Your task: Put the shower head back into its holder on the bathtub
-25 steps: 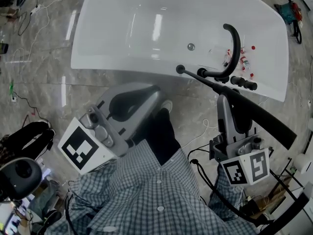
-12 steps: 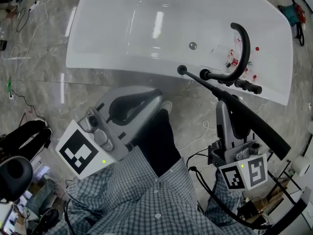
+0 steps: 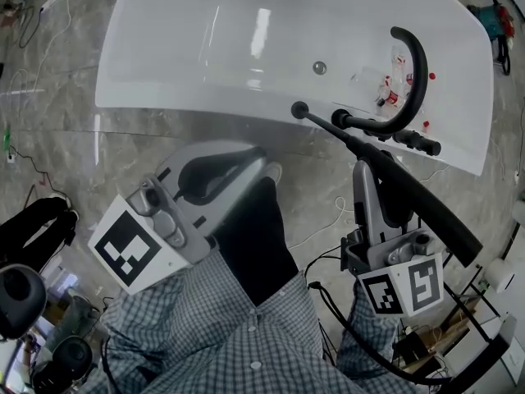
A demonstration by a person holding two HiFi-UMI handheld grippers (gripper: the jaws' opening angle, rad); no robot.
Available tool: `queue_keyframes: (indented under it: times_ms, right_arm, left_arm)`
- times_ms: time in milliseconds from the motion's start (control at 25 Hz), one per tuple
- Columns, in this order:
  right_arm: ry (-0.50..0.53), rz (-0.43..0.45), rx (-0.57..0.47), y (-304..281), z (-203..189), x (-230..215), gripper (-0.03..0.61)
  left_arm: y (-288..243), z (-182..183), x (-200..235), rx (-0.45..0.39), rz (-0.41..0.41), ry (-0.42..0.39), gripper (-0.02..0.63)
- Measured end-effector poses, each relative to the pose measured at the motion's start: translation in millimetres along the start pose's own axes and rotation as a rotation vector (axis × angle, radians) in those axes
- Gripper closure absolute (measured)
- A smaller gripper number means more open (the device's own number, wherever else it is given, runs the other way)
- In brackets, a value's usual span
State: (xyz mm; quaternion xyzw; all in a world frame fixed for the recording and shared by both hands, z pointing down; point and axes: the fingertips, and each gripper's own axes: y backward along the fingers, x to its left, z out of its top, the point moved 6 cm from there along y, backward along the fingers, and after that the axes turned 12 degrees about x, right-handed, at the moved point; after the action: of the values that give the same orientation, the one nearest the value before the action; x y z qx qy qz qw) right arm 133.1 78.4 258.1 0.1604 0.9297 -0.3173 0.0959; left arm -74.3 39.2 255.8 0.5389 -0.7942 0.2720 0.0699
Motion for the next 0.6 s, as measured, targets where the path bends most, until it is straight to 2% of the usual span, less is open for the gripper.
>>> queue_keyframes:
  times_ms: [600]
  right_arm:
    - [-0.016, 0.026, 0.071, -43, -37, -25, 0.445]
  left_arm:
    - [-35, -32, 24, 0.019, 0.01, 0.025, 0.606]
